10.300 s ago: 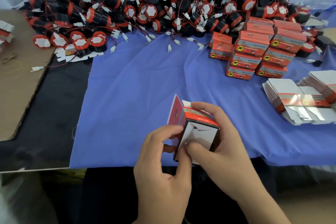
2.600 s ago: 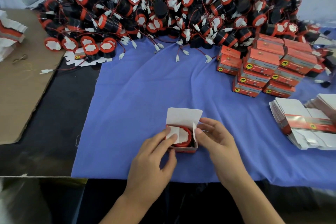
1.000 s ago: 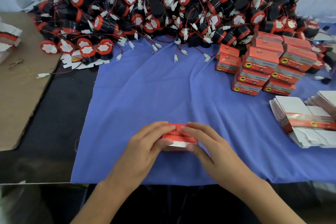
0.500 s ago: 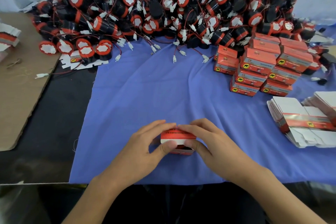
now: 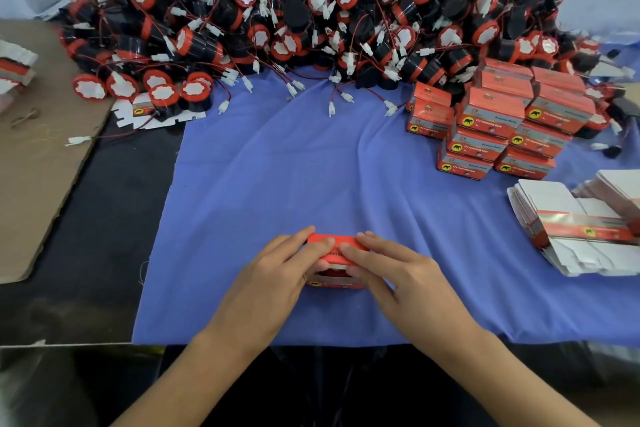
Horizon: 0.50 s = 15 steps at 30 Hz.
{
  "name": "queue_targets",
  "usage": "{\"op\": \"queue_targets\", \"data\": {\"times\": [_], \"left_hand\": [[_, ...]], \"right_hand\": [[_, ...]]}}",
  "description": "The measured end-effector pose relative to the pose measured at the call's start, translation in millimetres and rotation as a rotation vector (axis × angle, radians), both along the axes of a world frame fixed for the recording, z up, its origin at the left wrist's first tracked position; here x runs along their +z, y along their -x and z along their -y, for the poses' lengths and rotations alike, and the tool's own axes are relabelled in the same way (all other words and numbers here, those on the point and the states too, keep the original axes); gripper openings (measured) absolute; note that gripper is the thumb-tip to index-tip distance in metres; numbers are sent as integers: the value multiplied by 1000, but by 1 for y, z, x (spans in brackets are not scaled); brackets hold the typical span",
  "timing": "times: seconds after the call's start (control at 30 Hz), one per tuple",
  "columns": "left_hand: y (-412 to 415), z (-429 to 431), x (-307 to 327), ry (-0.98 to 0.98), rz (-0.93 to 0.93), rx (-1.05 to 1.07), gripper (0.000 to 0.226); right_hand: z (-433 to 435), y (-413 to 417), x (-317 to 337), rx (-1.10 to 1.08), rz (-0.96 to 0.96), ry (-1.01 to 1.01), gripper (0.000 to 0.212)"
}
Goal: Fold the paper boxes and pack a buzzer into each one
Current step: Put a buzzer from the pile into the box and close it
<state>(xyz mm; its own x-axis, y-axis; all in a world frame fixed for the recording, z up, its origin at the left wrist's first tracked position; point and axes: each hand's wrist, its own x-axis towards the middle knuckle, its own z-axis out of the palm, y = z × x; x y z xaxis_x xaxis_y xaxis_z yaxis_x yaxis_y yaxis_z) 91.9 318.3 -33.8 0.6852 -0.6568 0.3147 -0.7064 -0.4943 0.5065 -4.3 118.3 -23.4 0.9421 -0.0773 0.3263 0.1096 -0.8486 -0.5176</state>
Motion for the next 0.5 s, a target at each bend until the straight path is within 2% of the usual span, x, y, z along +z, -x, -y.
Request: {"op": "queue_targets", "data": {"times": [0.13, 0.23, 0.5], "left_hand": [[4, -4, -7, 40, 105, -17, 35], [4, -6, -10, 14, 264, -87, 34], [5, -10, -25, -45, 436, -148, 41]], "right_hand": [[-3, 4, -4, 28, 0, -20, 33], [-3, 8, -5, 34, -15, -30, 36], [-11, 14, -19, -31, 94, 64, 35]]}}
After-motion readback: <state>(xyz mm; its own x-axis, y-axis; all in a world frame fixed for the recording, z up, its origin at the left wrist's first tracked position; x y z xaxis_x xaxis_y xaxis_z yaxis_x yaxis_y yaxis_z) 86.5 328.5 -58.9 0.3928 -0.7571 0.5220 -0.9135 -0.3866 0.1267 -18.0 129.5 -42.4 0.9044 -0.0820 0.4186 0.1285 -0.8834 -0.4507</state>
